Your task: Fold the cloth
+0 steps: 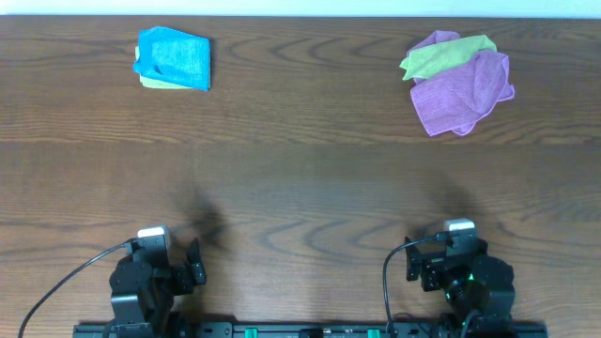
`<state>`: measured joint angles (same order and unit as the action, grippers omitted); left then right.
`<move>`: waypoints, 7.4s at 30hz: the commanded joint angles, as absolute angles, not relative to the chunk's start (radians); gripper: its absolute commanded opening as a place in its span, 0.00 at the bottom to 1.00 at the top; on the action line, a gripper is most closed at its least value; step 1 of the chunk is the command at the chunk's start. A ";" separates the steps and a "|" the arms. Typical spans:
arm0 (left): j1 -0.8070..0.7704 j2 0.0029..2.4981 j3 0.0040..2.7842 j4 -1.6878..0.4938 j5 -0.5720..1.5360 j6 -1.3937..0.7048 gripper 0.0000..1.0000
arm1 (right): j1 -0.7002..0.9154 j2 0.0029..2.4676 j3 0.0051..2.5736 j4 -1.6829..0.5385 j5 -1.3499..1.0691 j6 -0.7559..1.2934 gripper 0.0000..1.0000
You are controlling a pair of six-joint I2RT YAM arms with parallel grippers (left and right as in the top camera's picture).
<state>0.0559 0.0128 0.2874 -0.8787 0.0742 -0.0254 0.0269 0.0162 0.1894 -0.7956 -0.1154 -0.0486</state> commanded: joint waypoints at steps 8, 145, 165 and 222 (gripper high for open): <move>0.051 0.004 0.265 -0.928 0.052 -0.014 0.95 | 0.034 0.006 0.176 -0.797 -0.109 -0.061 0.99; 0.051 0.004 0.265 -0.927 0.052 -0.014 0.95 | -0.359 2.081 1.524 -0.200 -0.268 0.073 0.01; 0.051 0.004 0.265 -0.927 0.052 -0.014 0.95 | -0.148 1.501 1.524 -1.035 -0.370 -0.175 0.01; 0.051 0.004 0.265 -0.927 0.044 -0.014 0.95 | -0.046 1.618 1.422 -1.090 -0.375 -0.128 0.99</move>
